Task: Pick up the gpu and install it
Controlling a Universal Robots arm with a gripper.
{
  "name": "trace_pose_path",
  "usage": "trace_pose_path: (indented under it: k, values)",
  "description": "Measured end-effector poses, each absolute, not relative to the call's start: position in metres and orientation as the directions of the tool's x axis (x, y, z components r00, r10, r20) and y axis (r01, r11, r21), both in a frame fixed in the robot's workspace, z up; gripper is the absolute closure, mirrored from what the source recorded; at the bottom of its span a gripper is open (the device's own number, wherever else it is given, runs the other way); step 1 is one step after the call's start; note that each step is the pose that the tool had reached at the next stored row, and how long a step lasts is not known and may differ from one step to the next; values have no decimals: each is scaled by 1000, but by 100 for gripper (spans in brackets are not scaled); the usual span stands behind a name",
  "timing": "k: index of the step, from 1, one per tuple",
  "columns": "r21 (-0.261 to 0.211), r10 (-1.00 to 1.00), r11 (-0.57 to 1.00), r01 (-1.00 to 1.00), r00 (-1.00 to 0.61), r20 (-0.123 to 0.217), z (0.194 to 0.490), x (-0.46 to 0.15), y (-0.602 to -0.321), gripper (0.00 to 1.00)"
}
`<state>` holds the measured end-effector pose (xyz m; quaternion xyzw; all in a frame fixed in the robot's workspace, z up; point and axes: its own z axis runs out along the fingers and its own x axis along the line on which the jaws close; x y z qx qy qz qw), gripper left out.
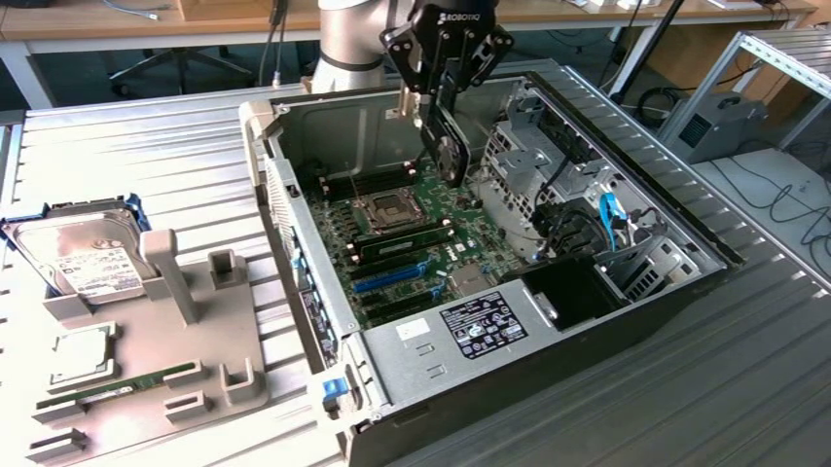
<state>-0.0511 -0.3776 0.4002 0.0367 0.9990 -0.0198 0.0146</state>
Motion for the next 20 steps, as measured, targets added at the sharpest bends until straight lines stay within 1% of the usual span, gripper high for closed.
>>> trace_pose_path:
  k: [20]
  values:
    - [-44,72,996,74,-997,-31,396,-44,-377,74]
